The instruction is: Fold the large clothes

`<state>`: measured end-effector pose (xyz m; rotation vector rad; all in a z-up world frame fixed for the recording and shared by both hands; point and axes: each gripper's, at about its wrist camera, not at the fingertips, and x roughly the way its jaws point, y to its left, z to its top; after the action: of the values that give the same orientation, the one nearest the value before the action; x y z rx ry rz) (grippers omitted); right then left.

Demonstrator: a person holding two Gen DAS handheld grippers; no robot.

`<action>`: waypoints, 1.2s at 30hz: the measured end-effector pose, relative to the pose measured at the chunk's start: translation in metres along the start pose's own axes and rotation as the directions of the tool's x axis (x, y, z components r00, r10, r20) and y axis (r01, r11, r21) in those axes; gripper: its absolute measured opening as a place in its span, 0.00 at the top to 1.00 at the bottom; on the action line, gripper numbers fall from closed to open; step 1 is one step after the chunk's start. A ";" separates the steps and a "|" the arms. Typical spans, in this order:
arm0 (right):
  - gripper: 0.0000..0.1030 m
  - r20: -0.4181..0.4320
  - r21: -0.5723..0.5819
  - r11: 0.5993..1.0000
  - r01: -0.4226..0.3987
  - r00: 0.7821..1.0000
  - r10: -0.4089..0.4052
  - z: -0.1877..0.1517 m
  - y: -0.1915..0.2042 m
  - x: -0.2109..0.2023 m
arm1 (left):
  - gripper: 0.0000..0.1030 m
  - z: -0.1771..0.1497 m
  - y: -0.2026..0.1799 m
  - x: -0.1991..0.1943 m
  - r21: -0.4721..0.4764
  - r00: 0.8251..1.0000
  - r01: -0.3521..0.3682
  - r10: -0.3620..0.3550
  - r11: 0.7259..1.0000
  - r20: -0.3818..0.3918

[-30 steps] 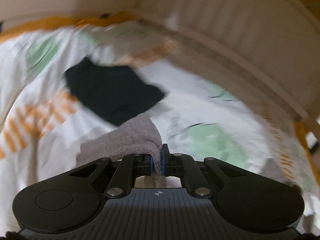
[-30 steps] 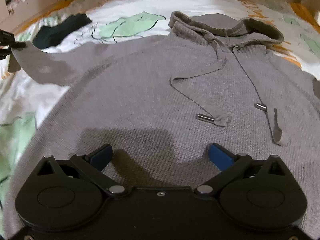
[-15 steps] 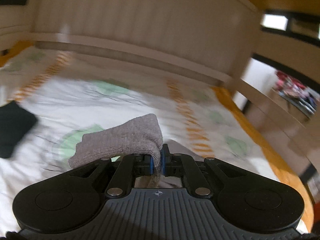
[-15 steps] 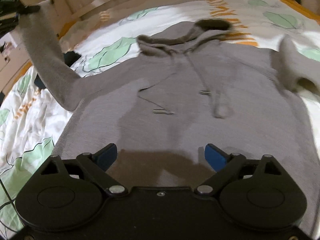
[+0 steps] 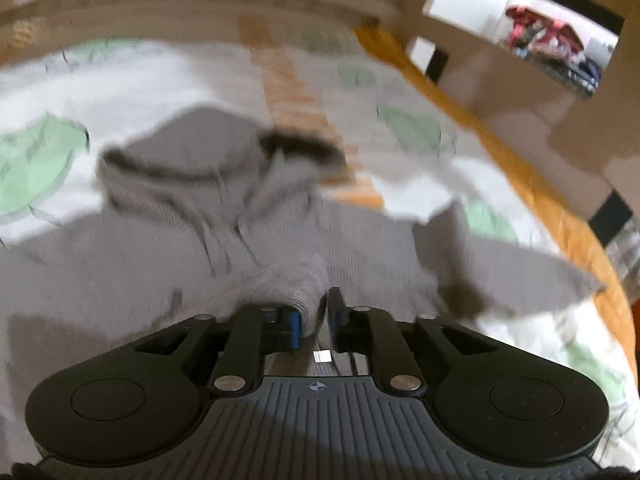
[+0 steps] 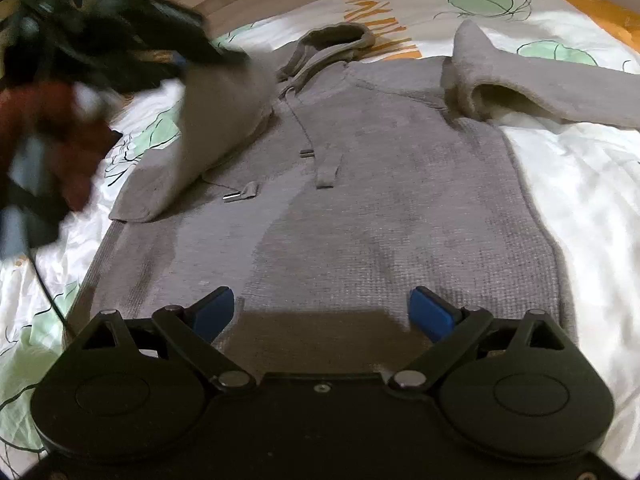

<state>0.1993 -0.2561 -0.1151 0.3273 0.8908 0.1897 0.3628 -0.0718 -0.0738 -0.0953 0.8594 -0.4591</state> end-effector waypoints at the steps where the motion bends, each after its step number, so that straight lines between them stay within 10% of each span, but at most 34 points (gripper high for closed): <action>1: 0.07 0.000 0.001 1.000 0.002 1.000 -0.002 0.000 -0.001 0.000 | 0.71 -0.007 0.002 0.003 -0.006 1.000 0.004 -0.004 1.000 -0.009; 14: 0.06 -0.012 -0.047 0.998 0.047 0.999 -0.048 -0.007 0.006 0.007 | 0.36 -0.099 0.018 -0.045 0.008 0.999 0.030 -0.030 1.000 -0.024; 36: 0.09 0.124 -0.314 0.940 0.136 0.987 -0.101 0.061 0.064 0.041 | 0.34 -0.180 0.081 -0.139 -0.048 0.999 -0.035 0.034 0.998 -0.033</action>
<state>0.2709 -0.1966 -0.0865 -0.0216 0.7565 0.2003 0.1787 0.0787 -0.1147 -0.1177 0.9022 -0.4086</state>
